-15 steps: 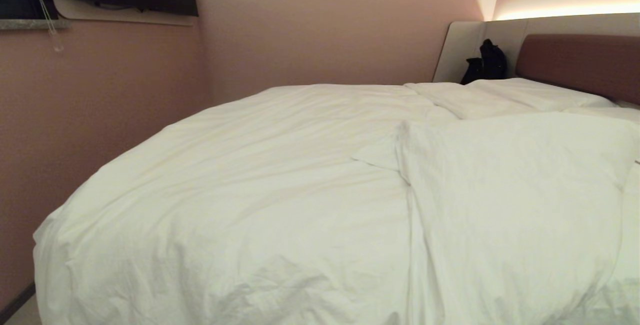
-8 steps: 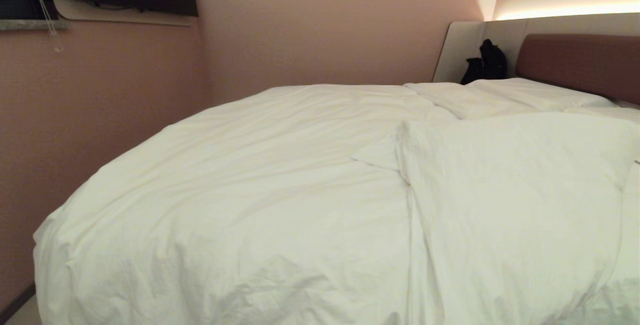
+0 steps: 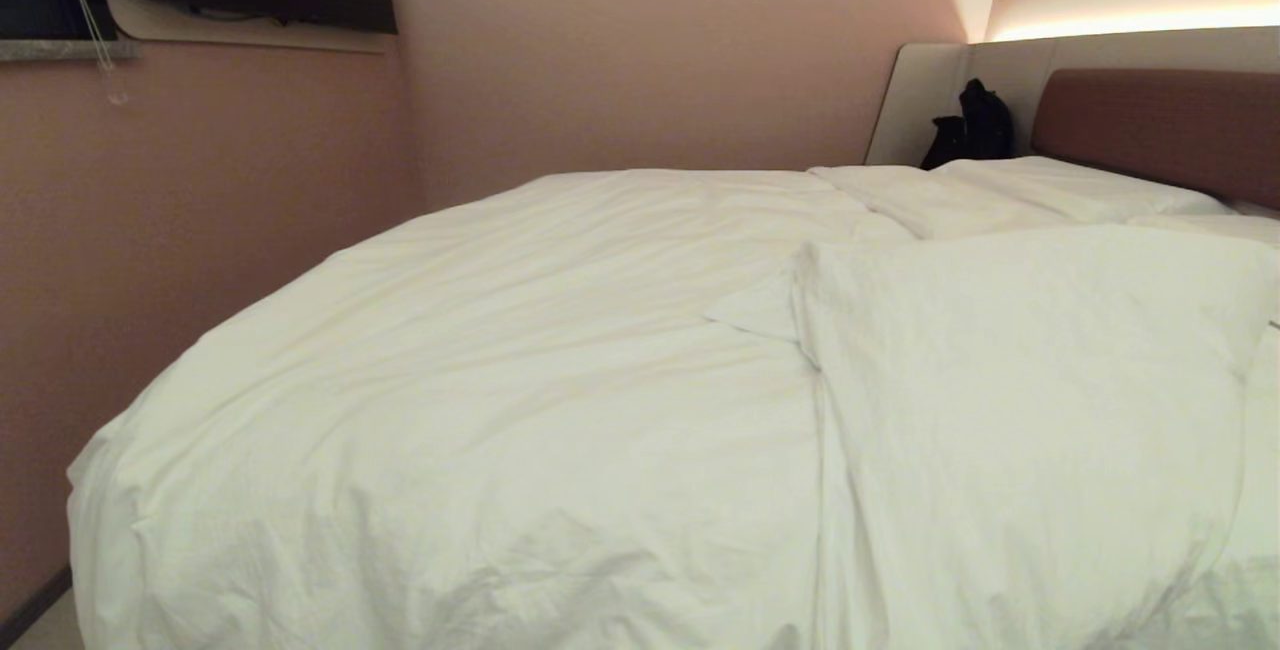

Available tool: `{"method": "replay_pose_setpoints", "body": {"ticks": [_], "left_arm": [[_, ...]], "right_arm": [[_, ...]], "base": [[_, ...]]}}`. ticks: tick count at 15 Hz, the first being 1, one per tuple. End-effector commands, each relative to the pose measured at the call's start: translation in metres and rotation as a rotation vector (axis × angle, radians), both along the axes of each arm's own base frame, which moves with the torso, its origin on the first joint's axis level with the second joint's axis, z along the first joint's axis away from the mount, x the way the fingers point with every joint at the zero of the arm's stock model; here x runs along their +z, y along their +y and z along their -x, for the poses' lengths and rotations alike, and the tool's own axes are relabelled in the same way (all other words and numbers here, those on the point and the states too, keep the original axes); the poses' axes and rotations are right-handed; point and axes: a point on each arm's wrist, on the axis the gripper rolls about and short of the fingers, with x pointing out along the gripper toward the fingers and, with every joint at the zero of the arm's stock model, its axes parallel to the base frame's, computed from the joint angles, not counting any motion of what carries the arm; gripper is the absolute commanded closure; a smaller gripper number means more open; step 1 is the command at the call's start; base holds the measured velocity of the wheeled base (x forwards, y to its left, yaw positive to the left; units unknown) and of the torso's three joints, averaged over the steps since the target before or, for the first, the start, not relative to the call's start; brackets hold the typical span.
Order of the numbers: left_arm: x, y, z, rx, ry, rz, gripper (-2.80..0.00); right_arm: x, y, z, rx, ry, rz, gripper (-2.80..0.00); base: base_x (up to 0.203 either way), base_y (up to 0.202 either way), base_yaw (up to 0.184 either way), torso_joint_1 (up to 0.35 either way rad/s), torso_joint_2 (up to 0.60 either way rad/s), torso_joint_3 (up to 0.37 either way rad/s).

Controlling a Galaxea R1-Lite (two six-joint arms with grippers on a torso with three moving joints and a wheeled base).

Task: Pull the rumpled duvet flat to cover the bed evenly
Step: Hold the folded corner of the quilt

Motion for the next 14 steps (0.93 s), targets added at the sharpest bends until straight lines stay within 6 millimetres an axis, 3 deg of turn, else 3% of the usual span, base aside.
{"method": "replay_pose_setpoints", "body": {"ticks": [1, 6, 9, 14], "left_arm": [[-0.012, 0.000, 0.021, -0.011, -0.084, -0.002, 0.00], [-0.064, -0.001, 0.036, -0.040, -0.130, -0.012, 0.00], [-0.092, -0.002, 0.027, -0.084, -0.074, 0.004, 0.00], [-0.121, -0.002, 0.017, -0.106, 0.029, 0.040, 0.00]], "right_arm": [[0.000, 0.000, 0.000, 0.000, 0.001, -0.001, 0.00], [0.000, 0.000, 0.000, 0.000, 0.000, -0.001, 0.00], [0.000, 0.000, 0.000, 0.000, 0.001, -0.001, 0.00], [0.000, 0.000, 0.000, 0.000, 0.000, -0.001, 0.00]], "base": [[0.000, 0.000, 0.000, 0.000, 0.00, 0.000], [0.000, 0.000, 0.000, 0.000, 0.00, 0.000], [0.000, 0.000, 0.000, 0.000, 0.00, 0.000], [0.000, 0.000, 0.000, 0.000, 0.00, 0.000]]}}
